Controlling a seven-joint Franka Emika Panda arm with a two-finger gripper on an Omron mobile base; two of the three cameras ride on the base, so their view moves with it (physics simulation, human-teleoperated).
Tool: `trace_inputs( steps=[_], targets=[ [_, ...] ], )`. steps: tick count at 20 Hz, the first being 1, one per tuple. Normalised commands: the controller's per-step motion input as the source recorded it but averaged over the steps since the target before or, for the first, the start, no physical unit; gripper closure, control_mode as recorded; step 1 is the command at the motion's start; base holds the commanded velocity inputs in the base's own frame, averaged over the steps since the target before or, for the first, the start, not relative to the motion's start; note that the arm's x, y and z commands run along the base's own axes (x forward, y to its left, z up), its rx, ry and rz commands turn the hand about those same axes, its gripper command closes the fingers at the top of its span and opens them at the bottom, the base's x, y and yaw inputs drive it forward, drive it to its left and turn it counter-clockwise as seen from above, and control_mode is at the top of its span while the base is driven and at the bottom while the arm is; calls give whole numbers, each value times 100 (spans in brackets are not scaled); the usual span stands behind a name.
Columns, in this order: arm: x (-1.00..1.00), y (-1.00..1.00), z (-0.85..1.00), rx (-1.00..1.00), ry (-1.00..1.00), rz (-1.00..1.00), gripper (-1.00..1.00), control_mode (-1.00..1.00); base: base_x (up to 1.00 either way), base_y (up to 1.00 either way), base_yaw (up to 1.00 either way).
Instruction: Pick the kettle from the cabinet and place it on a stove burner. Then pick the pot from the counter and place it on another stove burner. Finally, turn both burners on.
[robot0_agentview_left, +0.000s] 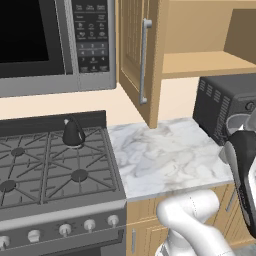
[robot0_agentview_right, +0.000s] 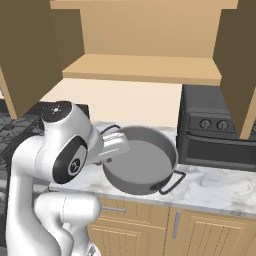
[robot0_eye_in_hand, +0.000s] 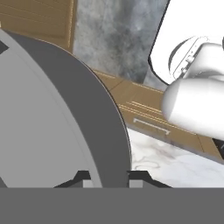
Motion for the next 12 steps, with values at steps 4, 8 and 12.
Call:
trace_inputs(
  steps=[4, 8, 12],
  targets=[
    [-18, 0, 1, 0, -2, 1, 100, -100, 0, 0, 0],
    [-3, 0, 0, 0, -1, 0, 100, -100, 0, 0, 0],
    [-2, 0, 0, 0, -1, 0, 100, -100, 0, 0, 0]
  ],
)
